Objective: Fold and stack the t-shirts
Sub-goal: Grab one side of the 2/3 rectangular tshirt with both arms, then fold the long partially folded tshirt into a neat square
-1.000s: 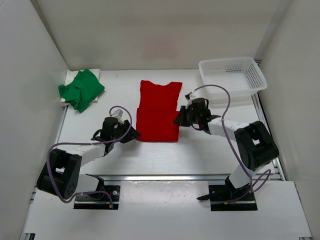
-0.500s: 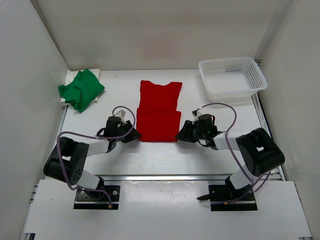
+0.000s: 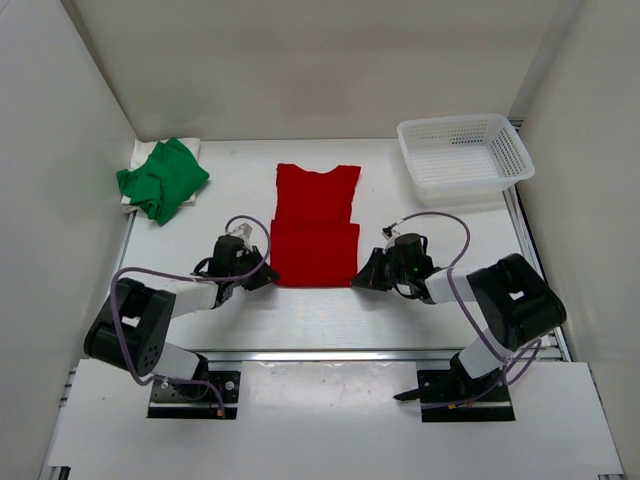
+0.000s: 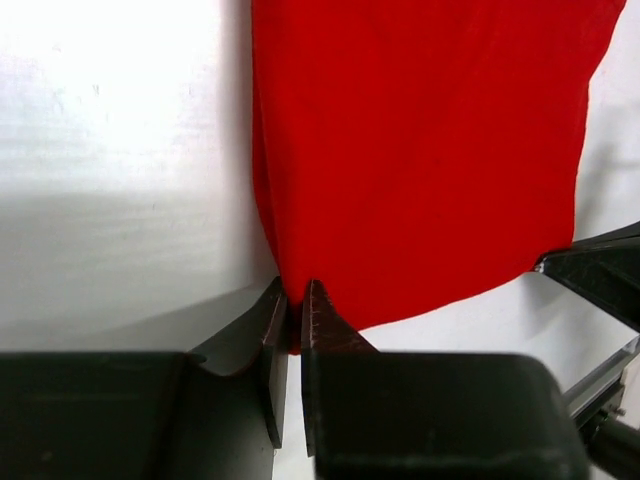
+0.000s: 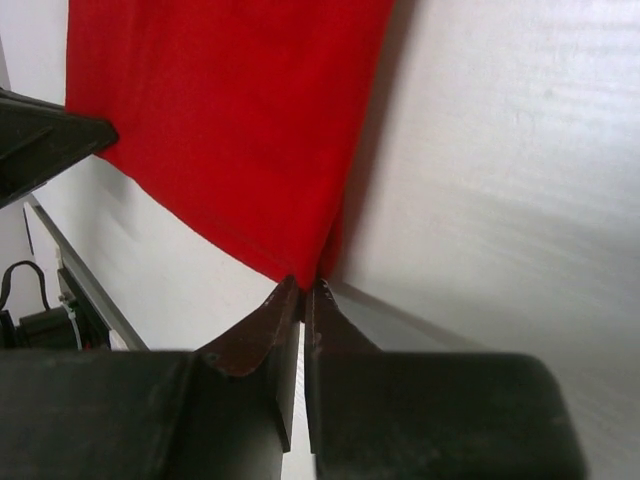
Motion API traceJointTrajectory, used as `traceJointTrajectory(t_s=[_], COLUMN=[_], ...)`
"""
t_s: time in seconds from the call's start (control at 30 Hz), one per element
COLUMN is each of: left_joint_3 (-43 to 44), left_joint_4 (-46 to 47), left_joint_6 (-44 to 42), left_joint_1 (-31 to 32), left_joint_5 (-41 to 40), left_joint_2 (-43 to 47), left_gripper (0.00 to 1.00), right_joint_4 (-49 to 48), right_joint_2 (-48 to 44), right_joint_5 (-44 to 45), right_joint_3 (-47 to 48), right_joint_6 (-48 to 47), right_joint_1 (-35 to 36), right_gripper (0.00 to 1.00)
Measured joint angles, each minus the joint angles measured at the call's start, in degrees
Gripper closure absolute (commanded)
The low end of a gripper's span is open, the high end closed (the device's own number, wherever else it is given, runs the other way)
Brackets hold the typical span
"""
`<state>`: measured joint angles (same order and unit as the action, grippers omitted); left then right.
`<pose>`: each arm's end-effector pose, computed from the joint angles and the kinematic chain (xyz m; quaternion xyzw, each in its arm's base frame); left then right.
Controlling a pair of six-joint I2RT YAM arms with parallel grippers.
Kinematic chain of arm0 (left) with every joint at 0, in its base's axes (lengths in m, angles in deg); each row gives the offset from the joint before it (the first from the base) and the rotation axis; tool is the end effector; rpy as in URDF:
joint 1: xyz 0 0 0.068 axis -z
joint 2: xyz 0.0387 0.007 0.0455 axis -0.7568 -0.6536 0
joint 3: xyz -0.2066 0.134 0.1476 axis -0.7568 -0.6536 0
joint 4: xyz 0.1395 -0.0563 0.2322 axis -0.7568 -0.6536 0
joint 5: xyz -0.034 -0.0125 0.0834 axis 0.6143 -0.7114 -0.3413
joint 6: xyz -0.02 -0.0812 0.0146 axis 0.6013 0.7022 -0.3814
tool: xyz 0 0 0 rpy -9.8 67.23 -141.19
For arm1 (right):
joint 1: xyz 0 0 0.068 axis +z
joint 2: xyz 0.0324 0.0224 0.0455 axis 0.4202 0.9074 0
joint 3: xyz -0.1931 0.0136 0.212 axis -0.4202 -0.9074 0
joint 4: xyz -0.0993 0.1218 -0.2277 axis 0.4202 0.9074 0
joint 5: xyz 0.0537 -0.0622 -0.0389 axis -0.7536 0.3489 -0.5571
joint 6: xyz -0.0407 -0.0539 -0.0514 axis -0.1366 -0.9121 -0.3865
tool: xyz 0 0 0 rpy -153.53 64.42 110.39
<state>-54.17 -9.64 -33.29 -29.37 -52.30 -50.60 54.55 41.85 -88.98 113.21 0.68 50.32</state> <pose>0.2565 -0.1114 0.0989 -0.1077 0.9099 -0.2856 0.2808 0.2618 0.1619 0.0963 0.0245 0.8846 0.4038 0.2321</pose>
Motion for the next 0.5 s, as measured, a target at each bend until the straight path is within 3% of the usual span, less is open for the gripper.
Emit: traceJointTrajectory(t_s=[0.1, 0.23, 0.4, 0.5], left_joint_3=[-1.2, -5.6, -10.2, -6.8], left_joint_4=[-3.2, -10.1, -25.6, -32.3], left_joint_6=[-0.8, -1.7, -0.3, 0.6], left_joint_1=[0.8, 3.6, 8.5, 7.7], left_joint_5=[-0.1, 0.2, 1.8, 3.6], left_joint_2=[4.0, 15.2, 35.7, 42.2], left_gripper=[1.0, 1.0, 1.0, 1.0], right_joint_4=[0.7, 5.2, 19.7, 27.6], right_joint_2=[-4.0, -16.2, -35.4, -42.2], right_joint_5=[0.9, 3.3, 7.4, 7.6], right_joint_3=[-3.1, -10.2, -14.8, -12.7], right_joint_6=[-0.4, -0.8, 0.0, -0.3], right_joint_1=[1.2, 6.4, 15.1, 12.6], right_gripper=[1.0, 1.0, 1.0, 1.0])
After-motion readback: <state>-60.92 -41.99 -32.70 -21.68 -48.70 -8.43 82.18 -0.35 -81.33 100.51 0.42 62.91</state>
